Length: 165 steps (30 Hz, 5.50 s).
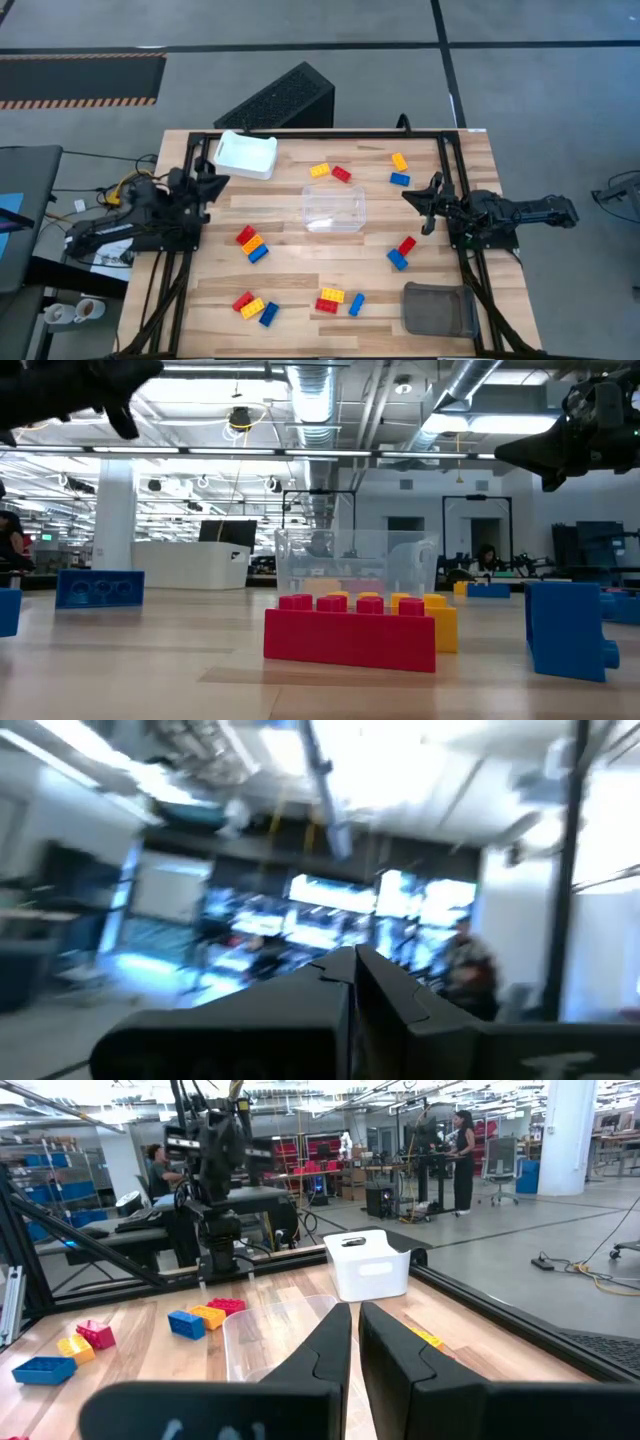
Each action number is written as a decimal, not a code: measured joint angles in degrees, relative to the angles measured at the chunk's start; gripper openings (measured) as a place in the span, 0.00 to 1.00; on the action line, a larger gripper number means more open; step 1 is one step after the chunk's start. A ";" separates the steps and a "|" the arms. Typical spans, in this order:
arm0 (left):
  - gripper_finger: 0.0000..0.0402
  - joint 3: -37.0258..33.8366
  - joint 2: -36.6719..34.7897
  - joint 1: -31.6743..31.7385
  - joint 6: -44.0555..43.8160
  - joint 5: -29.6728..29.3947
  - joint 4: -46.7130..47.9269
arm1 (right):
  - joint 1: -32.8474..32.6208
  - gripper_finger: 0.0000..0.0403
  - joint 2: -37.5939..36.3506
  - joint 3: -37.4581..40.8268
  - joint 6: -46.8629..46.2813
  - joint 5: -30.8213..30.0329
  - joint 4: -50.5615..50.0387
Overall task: Sort & place blocks by color
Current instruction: Put the blue game piece into the white bin, then put the yellow game piece into the black bin
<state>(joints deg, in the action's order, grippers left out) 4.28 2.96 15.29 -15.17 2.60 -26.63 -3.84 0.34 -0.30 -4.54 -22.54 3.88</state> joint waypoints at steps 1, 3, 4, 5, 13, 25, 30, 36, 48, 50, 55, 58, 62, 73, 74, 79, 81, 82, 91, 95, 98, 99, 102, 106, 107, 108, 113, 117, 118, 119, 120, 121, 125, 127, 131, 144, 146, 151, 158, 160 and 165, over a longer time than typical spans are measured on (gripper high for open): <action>0.00 0.17 0.58 0.00 -0.98 0.19 -1.08 | 0.00 0.13 0.00 0.00 -0.02 0.02 -0.02; 0.00 2.17 2.52 0.00 -1.41 0.63 0.66 | -0.01 0.13 0.00 0.00 -0.02 0.01 0.00; 0.00 3.75 3.84 0.00 -1.39 0.90 2.90 | 0.00 0.13 0.01 0.00 0.00 0.00 0.00; 0.01 5.55 5.58 0.00 -1.39 1.01 5.81 | -0.02 0.13 0.00 0.00 -0.02 0.00 -0.01; 0.20 20.19 28.66 -0.48 1.50 2.60 26.56 | -0.02 0.13 0.02 0.00 -0.01 0.02 -0.01; 0.54 29.71 50.65 -6.72 -2.58 4.40 41.07 | 0.00 0.13 0.00 0.00 0.00 0.02 0.00; 0.54 30.49 52.58 -13.66 -8.86 -1.10 50.02 | -0.02 0.13 0.00 0.00 -0.01 0.00 -0.01; 0.52 30.35 52.63 -27.00 -18.11 -11.86 51.74 | -0.02 0.13 0.00 0.00 -0.01 0.00 0.00; 0.58 30.22 67.55 -42.69 -31.91 -25.95 50.30 | -0.02 0.13 0.00 0.00 0.00 0.00 0.00; 0.59 30.22 70.63 -42.88 -34.13 -24.04 49.75 | -0.01 0.13 0.02 0.00 -0.02 0.00 0.00; 0.59 30.22 76.09 -43.33 -38.13 -20.93 50.04 | -0.02 0.13 0.00 0.00 -0.02 0.00 0.00; 0.59 30.22 77.83 -43.43 -39.12 -19.04 49.30 | -0.02 0.13 0.00 0.00 -0.02 0.00 0.00; 0.59 30.22 78.84 -43.56 -40.05 -17.78 48.70 | -0.02 0.13 0.00 0.00 -0.02 0.00 -0.01; 0.31 30.24 78.75 -43.78 -36.32 -15.22 50.03 | -0.01 0.13 0.00 0.00 -0.01 0.00 0.00; 0.27 30.28 78.75 -43.66 -35.78 -14.79 49.68 | -0.01 0.13 0.00 0.00 -0.01 0.00 -0.01; 0.25 32.23 78.13 -42.44 -32.21 -14.30 49.54 | -0.01 0.13 0.00 0.00 -0.01 0.00 -0.01; 0.25 33.98 77.04 -41.86 -29.68 -15.23 49.78 | -0.02 0.13 0.00 0.00 -0.01 0.00 0.00; 0.25 34.95 76.29 -41.54 -28.16 -16.21 50.82 | -0.02 0.13 0.00 0.00 -0.02 0.00 0.00; 0.27 45.19 65.52 -33.33 -9.62 -36.07 67.20 | -0.01 0.13 0.00 0.00 -0.01 0.00 -0.01; 0.25 45.61 60.45 -21.97 -1.44 -42.01 69.37 | -0.02 0.13 0.00 0.00 0.00 0.00 0.00; 0.25 45.61 57.99 -10.59 5.49 -40.79 68.85 | -0.02 0.13 0.02 0.00 -0.01 0.00 -0.02; 0.25 45.61 57.64 -6.65 7.70 -39.10 68.31 | -0.02 0.13 0.00 0.00 0.00 0.00 -0.02; 0.25 45.58 57.81 4.26 13.67 -32.14 65.22 | -0.02 0.13 0.00 0.00 0.00 0.00 -0.02; 0.25 45.16 60.40 15.40 20.40 -21.45 60.57 | -0.02 0.13 0.00 0.00 -0.01 -0.02 0.00; 0.25 45.06 61.32 17.46 21.39 -19.47 59.67 | -0.02 0.13 0.00 0.00 0.00 -0.02 -0.01; 0.25 45.06 62.37 19.40 22.31 -17.39 58.76 | -0.02 0.13 0.00 0.00 0.00 0.00 -0.01; 0.25 44.99 68.17 25.65 23.62 -9.79 57.09 | -0.02 0.13 0.00 0.00 -0.02 -0.02 0.00; 0.26 44.99 72.75 27.52 24.01 -7.14 55.04 | -0.02 0.13 0.00 0.00 -0.02 -0.02 -0.02; 0.27 44.99 73.95 27.88 24.34 -7.14 54.94 | -0.02 0.13 0.00 0.00 0.00 -0.02 0.00; 0.28 44.98 75.21 28.20 24.64 -7.12 54.73 | -0.02 0.13 0.00 0.00 0.00 -0.02 -0.02; 0.28 44.97 76.38 28.47 24.91 -7.11 54.19 | -0.02 0.13 0.00 0.00 0.00 0.00 0.00; 0.28 44.97 77.53 28.74 25.03 -7.10 53.70 | -0.02 0.13 0.00 0.00 -0.02 -0.02 -0.01; 0.29 44.95 80.99 29.55 23.77 -5.21 53.12 | -0.02 0.13 0.00 0.00 -0.02 -0.02 0.00; 0.30 44.95 81.51 29.85 22.68 -2.58 52.20 | -0.02 0.13 0.00 0.00 0.00 -0.02 -0.02; 0.38 44.95 81.16 30.11 21.98 -2.36 51.77 | -0.02 0.13 0.00 0.00 -0.01 -0.02 0.00; 0.52 44.95 63.75 29.94 20.10 -0.49 52.82 | -0.02 0.13 0.00 0.00 -0.01 -0.02 0.00; 0.51 44.94 58.85 29.03 18.48 3.67 51.61 | -0.02 0.13 0.00 0.00 0.00 -0.02 -0.02; 0.48 39.94 46.49 22.81 12.43 10.82 37.67 | -0.02 0.13 0.00 0.00 0.00 0.00 -0.02; 0.44 28.04 36.71 10.82 6.82 9.88 18.84 | -0.02 0.13 0.02 0.00 -0.02 -0.02 -0.02; 0.43 24.66 36.20 7.95 5.81 8.04 13.53 | -0.02 0.13 0.00 0.00 -0.02 -0.02 -0.01; 0.41 19.91 37.27 3.06 5.02 3.31 5.53 | -0.02 0.13 0.00 0.00 -0.02 -0.02 -0.02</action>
<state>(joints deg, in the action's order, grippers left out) 24.19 40.22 18.35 -10.15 5.91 -21.10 -3.86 0.34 -0.30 -4.56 -22.57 3.86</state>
